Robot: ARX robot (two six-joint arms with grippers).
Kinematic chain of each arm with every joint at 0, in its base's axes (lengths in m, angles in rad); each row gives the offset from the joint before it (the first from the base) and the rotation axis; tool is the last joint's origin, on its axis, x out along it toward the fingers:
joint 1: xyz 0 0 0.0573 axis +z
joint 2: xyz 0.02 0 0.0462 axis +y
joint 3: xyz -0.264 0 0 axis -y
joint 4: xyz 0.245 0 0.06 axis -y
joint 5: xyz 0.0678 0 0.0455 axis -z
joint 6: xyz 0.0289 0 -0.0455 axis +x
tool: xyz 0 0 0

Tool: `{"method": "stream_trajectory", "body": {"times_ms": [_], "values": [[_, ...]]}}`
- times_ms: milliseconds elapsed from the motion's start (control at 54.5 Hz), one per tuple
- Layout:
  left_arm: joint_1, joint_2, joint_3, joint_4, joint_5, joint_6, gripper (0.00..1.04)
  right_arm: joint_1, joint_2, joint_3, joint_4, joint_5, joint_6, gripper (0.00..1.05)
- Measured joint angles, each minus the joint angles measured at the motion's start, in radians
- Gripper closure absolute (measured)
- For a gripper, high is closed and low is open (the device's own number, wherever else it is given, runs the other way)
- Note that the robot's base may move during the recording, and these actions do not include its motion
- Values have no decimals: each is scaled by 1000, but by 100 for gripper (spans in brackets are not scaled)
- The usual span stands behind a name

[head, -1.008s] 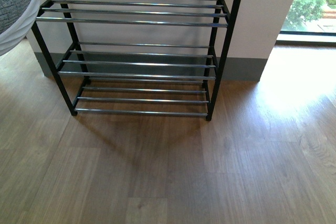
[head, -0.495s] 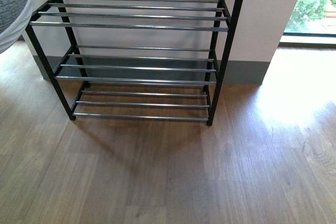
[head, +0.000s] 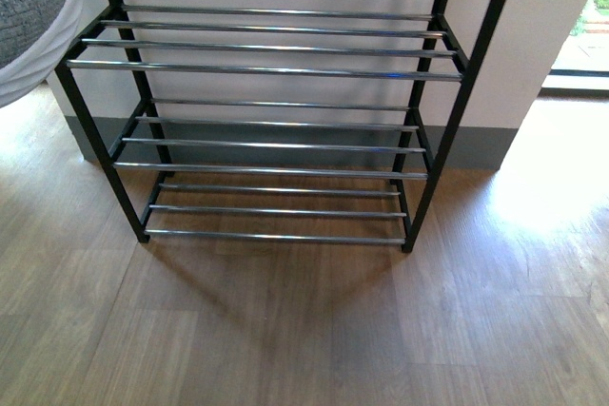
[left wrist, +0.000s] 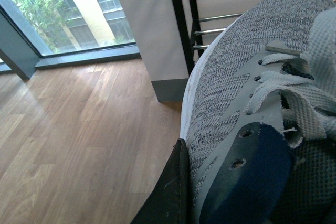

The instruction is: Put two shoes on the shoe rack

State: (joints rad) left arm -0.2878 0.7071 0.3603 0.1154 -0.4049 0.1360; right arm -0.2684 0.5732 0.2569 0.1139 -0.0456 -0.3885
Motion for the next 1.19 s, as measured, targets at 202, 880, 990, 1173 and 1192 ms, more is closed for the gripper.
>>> {"method": "stream_trajectory", "body": {"times_ms": [202,880,990,1173,1192], "values": [[1,0,0,0,-12,0,103,2,1,0,0,-3,0,103],[1,0,0,-2,-3,1,103,1,1,-3,0,2,0,103],[1,0,0,-2,-3,1,103,1,1,-3,0,1,0,103],[1,0,0,-2,-3,1,103,1,1,-3,0,2,0,103],[1,0,0,-2,-2,1,103,1,1,-3,0,0,0,103]]}}
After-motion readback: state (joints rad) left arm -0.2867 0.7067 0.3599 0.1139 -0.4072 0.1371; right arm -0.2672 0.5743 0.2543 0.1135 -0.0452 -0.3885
